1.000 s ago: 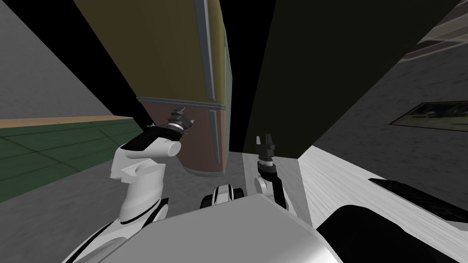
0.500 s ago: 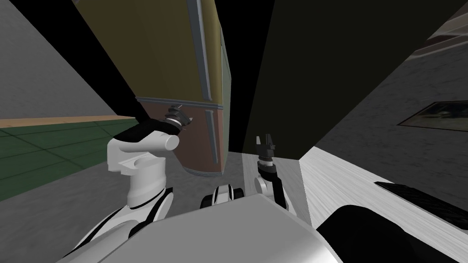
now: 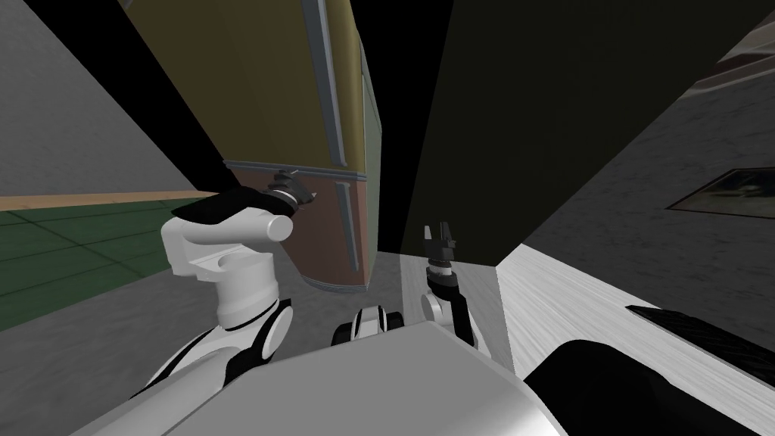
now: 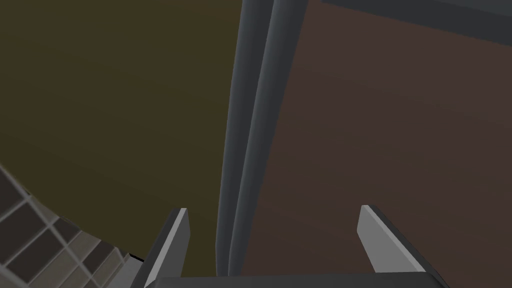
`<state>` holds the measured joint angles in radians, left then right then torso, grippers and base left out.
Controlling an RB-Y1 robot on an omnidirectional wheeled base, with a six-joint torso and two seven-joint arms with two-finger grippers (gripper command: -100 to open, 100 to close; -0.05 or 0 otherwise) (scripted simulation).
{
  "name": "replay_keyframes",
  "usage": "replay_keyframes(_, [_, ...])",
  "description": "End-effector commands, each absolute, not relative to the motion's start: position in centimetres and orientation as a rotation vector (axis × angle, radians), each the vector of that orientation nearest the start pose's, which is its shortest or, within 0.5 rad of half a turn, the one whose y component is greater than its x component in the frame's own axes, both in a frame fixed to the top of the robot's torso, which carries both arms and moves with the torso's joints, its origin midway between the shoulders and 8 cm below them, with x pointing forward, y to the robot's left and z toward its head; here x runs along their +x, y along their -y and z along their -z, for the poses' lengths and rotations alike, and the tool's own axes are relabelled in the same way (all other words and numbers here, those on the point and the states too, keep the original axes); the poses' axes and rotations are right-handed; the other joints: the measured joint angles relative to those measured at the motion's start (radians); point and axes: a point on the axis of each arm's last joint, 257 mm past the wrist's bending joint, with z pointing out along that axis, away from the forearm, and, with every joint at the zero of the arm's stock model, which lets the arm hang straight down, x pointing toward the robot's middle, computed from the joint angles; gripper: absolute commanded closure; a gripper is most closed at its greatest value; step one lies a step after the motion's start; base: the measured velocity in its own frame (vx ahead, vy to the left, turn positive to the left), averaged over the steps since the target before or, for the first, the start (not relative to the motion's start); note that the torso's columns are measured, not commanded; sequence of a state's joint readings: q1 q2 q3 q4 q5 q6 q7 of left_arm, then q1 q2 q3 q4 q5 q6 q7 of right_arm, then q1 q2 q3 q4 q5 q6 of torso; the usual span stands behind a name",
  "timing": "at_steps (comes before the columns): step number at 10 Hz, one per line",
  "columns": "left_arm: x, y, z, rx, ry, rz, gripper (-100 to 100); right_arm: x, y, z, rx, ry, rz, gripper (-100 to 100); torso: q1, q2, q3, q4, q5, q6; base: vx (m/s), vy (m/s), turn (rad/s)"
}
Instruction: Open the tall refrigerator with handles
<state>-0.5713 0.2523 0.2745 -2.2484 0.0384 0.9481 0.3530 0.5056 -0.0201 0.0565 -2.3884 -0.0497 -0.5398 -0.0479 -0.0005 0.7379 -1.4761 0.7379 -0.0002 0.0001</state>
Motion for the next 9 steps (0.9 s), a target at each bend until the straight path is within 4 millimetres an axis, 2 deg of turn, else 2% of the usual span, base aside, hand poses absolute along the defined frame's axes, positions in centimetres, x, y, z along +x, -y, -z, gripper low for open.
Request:
replay_keyframes(1, [52.6, -30.0, -19.2, -1.190, -0.787, 1.459, -100, 31.4, 26.0, -7.6, 0.583, -0.487, -1.467, 0, -0.001, 0.000, 0.000, 0.000, 0.000, 0.000, -0.002, -0.060, 0.012])
replay_keyframes(2, [52.5, -30.3, -20.0, -1.214, -0.766, 1.472, -100, 31.4, 26.0, -7.6, 0.583, -0.487, -1.467, 0, 0.000, 0.000, 0.000, 0.000, 0.000, 0.000, -0.008, -0.068, 0.017])
replay_keyframes(3, [52.6, -30.3, -19.7, -1.227, -0.773, 1.466, -100, 31.4, 26.0, -7.6, 0.583, -0.487, -1.467, 0, 0.000, 0.000, 0.000, 0.000, 0.000, 0.000, -0.003, -0.056, 0.013])
replay_keyframes(4, [52.6, -30.6, -20.4, -1.251, -0.753, 1.482, -100, 31.4, 26.0, -7.6, 0.583, -0.487, -1.467, 0, 0.001, 0.000, 0.000, 0.000, 0.000, 0.000, -0.004, -0.072, 0.017])
replay_keyframes(5, [52.7, -30.7, -20.1, -1.265, -0.761, 1.475, -100, 31.4, 26.0, -7.6, 0.583, -0.487, -1.467, 0, 0.000, 0.000, 0.000, 0.000, 0.000, 0.000, 0.002, -0.058, 0.013])
replay_keyframes(6, [52.7, -30.9, -20.6, -1.294, -0.744, 1.491, -100, 31.4, 26.0, -7.6, 0.583, -0.487, -1.467, 0, 0.001, 0.000, 0.000, 0.000, 0.000, 0.000, 0.008, -0.054, 0.014])
replay_keyframes(9, [52.8, -31.0, -20.5, -1.342, -0.740, 1.499, -100, 31.4, 26.0, -7.6, 0.583, -0.487, -1.467, 0, 0.000, 0.001, 0.000, 0.000, 0.000, 0.000, -0.001, -0.052, 0.010])
